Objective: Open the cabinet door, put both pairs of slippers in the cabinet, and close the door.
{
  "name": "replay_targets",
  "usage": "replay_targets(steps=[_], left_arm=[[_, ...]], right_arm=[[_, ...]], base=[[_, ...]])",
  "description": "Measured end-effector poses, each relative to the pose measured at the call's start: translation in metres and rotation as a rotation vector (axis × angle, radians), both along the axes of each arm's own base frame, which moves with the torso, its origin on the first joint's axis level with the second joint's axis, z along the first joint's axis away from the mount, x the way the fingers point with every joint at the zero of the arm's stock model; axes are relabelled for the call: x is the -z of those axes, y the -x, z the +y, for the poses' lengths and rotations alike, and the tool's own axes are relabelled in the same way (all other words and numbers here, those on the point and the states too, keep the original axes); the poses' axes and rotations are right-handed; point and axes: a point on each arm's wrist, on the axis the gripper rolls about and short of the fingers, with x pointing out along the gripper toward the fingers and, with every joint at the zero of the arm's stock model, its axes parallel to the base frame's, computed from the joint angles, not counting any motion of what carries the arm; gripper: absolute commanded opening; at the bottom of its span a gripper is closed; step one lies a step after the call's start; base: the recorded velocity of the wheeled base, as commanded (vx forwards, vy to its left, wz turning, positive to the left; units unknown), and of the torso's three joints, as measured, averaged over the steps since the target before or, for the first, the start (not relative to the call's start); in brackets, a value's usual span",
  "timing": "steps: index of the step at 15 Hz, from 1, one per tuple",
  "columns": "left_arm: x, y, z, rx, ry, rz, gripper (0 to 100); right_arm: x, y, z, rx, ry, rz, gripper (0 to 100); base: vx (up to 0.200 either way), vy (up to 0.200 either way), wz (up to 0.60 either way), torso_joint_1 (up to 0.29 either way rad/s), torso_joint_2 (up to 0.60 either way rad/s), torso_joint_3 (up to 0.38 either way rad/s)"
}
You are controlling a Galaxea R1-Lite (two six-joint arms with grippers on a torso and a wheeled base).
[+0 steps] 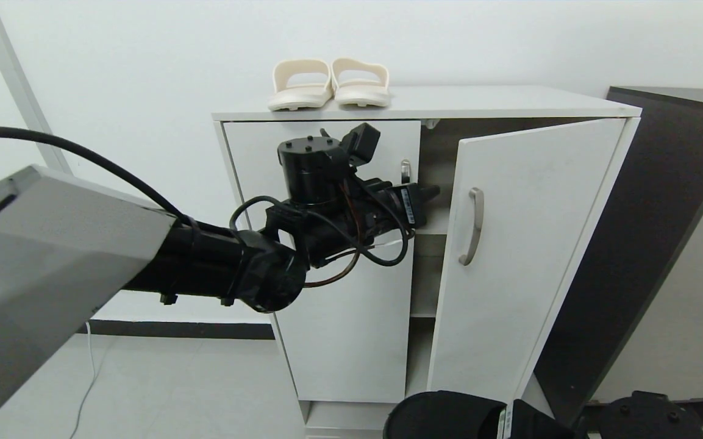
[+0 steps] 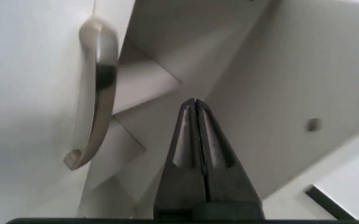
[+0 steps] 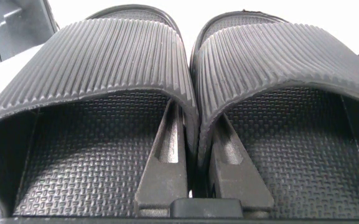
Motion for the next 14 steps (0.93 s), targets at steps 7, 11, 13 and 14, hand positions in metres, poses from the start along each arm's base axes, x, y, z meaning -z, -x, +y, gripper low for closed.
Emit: replay_targets(steps=[7, 11, 13, 14], left_arm=[[0.01, -0.005, -0.006, 0.007, 0.016, 0.049, 0], [0.009, 0.002, -0.018, 0.034, 0.02, 0.046, 0], [0.012, 0.012, -0.027, 0.065, 0.016, 0.046, 0], [0.013, 0.025, -0.036, 0.103, 0.023, 0.037, 0]], right_arm=[[0.007, 0.003, -0.002, -0.016, 0.035, 0.008, 0], [0.01, 0.01, -0.003, -0.041, 0.052, 0.019, 0], [0.01, 0.01, -0.003, -0.044, 0.042, 0.013, 0], [0.01, 0.012, -0.003, -0.05, 0.038, 0.011, 0]], base=[[-0.057, 0.0, 0.0, 0.001, 0.0, -0.001], [-0.2, 0.0, 0.0, 0.002, 0.0, 0.001], [-0.2, 0.0, 0.0, 0.007, 0.0, 0.005], [-0.2, 0.0, 0.0, 0.002, 0.0, 0.007]])
